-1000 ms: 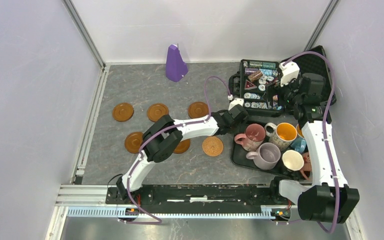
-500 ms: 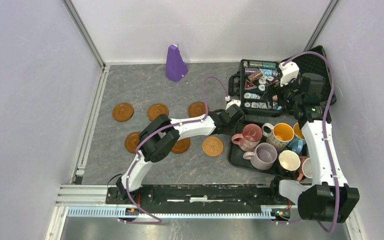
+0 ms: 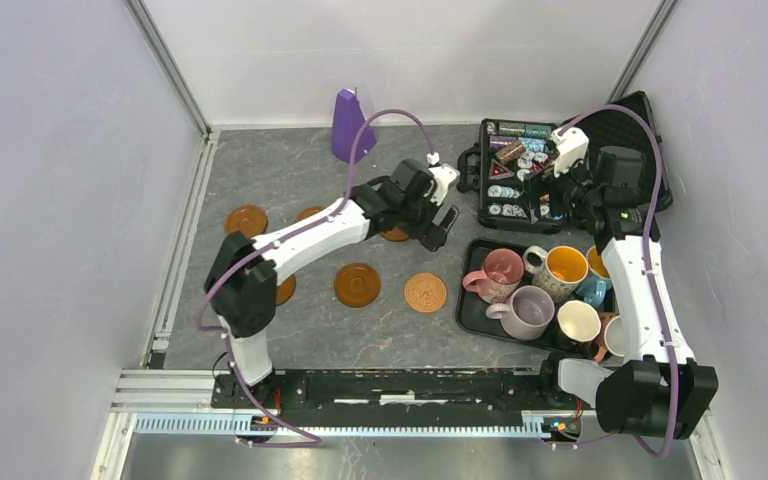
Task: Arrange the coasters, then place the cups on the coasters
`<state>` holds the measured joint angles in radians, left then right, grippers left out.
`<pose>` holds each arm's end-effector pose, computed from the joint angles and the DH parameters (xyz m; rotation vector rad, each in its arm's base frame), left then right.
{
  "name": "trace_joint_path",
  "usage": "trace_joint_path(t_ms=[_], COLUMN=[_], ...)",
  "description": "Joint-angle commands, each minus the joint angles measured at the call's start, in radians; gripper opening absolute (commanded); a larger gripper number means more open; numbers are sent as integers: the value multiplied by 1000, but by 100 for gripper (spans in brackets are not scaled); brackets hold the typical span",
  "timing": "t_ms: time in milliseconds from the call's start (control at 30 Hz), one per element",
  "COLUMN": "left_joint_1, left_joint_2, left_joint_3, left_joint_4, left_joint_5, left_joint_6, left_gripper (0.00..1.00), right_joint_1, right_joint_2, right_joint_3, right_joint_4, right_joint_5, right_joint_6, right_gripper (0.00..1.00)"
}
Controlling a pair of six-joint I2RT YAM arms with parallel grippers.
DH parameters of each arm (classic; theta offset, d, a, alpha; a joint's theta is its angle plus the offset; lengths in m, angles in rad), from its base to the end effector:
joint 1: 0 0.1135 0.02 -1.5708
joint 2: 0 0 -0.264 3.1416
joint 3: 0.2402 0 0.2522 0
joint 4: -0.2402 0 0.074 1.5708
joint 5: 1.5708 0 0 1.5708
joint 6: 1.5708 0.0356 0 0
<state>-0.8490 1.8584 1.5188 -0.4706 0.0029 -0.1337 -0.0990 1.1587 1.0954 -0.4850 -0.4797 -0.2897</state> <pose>0.2783 -0.3164 0.2622 0.8529 2.2782 -0.4619 0.2530 -0.0086 0.3447 -0.4735 2.0072 0.2689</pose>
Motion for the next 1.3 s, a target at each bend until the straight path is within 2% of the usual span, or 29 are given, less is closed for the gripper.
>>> trace_joint_path(t_ms=[0,133,200,467,733,967,1033,1267], left_joint_1=[13,-69,-105,-153,-198,-211,-211,-212], left_joint_2=[-78,-78,-53,71,184,252,266,233], left_joint_3=[-32,-30,-13,61,133,178,187,146], left_joint_4=[-110,-108,-92,-13,39,67,69,112], left_joint_5=[348,344,283,228,168,180,187,229], left_joint_6=[373,399,378,322,281,298,310,307], left_gripper=[100,100,100,79,66,60,56,28], right_joint_1=[-1,-1,-1,-2,-5,-5,-5,-7], right_joint_2=[-13,-26,-31,-40,-34,-26,-23,-14], right_joint_3=[43,42,39,36,43,42,48,63], right_joint_4=[-10,-15,-14,3,13,15,15,5], right_joint_5=[-39,-38,-37,-43,-39,-37,-33,-27], right_joint_6=[-29,-31,-26,-2,7,5,1,-11], right_gripper=[95,95,95,95,95,95,95,95])
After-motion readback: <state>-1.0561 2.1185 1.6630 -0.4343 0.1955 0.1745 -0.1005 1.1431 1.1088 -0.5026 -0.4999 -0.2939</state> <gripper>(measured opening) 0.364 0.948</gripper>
